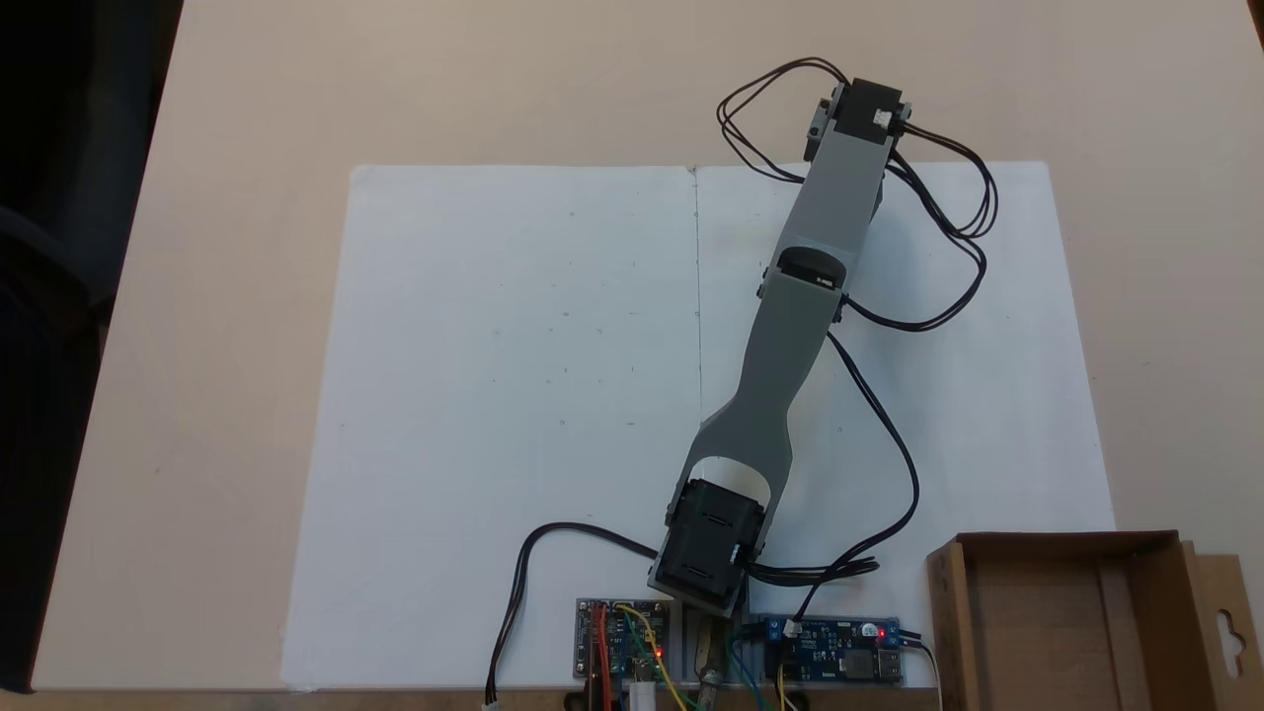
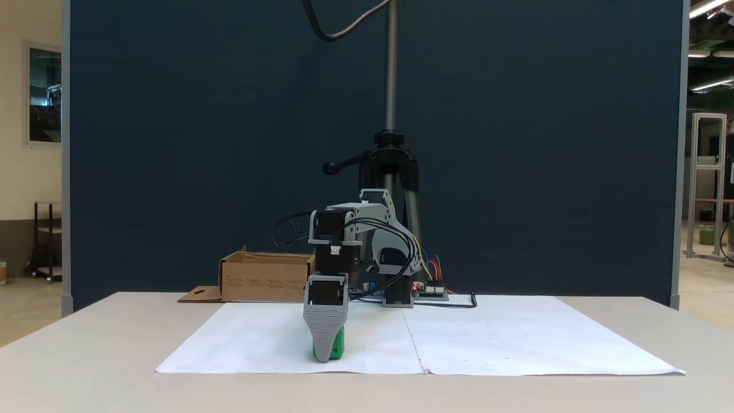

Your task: Grasp a green dice and put it in the bin.

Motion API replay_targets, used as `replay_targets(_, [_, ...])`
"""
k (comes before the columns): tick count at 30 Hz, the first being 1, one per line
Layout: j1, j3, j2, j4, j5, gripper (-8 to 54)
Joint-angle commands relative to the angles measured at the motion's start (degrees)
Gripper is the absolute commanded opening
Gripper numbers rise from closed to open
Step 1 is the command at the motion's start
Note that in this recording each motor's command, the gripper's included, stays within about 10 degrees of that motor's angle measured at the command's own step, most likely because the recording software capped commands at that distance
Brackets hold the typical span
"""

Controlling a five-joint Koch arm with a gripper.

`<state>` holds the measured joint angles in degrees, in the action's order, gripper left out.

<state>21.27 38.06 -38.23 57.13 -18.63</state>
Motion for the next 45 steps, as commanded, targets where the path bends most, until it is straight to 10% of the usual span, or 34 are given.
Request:
replay_targets(1, [0.6,-1.7,-2.0,1.0,-5.1,11.6])
replay_targets(22, [29.4,0.1,-38.9,13.0,11.9,11.6])
replay_targets(45, [74.1,14.7,-46.7,19.8,7.3,11.6])
